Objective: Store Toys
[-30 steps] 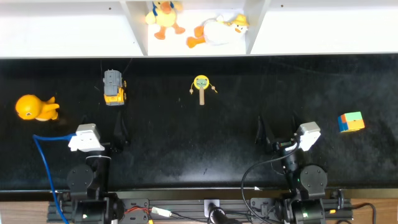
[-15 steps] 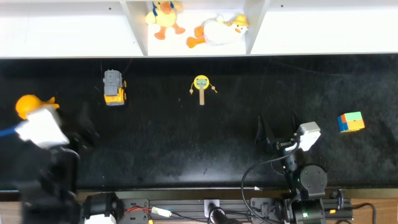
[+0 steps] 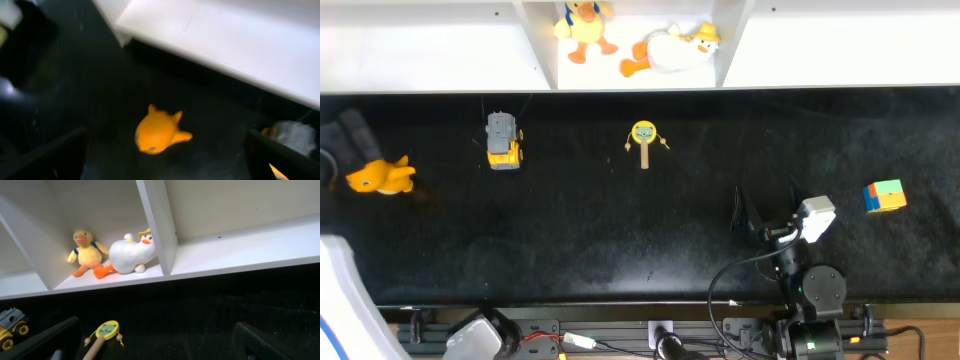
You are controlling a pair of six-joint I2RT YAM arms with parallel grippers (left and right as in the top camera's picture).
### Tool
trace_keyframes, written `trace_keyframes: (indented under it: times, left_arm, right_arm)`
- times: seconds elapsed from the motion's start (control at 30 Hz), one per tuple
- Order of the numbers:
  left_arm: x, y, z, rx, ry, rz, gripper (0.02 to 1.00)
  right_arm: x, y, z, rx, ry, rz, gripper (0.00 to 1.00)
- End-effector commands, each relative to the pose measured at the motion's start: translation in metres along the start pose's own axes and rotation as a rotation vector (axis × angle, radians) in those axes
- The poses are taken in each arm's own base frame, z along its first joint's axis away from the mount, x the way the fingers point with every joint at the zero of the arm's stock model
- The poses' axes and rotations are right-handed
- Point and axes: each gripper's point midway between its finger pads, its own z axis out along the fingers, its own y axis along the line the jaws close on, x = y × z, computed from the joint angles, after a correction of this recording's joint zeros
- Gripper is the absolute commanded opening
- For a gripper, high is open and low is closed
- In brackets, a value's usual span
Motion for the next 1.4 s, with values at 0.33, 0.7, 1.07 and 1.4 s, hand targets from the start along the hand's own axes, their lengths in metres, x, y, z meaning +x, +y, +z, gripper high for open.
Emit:
trace_keyframes:
  times: [0.33, 0.7, 1.07, 1.4]
  left_arm:
    - [0.061, 0.018, 0.035, 0.124, 0.202, 0.084, 0.993]
    - [0.119, 0.027, 0.071, 0.082, 0.293, 0.091, 0.996]
    - [0.128, 0.015, 0.111, 0.136, 0.143, 0.165, 0.996]
    - [0.119, 0.005, 0.137, 0.204, 0.06, 0.173, 0.989]
  right_arm:
    - [0.004, -0.002, 0.0, 0.006, 0.001, 0.005, 0.996]
    - [0.004, -0.002, 0.0, 0.006, 0.001, 0.005, 0.996]
    - [0.004, -0.002, 0.0, 0.006, 0.001, 0.005, 0.993]
    - [0.004, -0.002, 0.0, 0.006, 0.001, 0.005, 0.996]
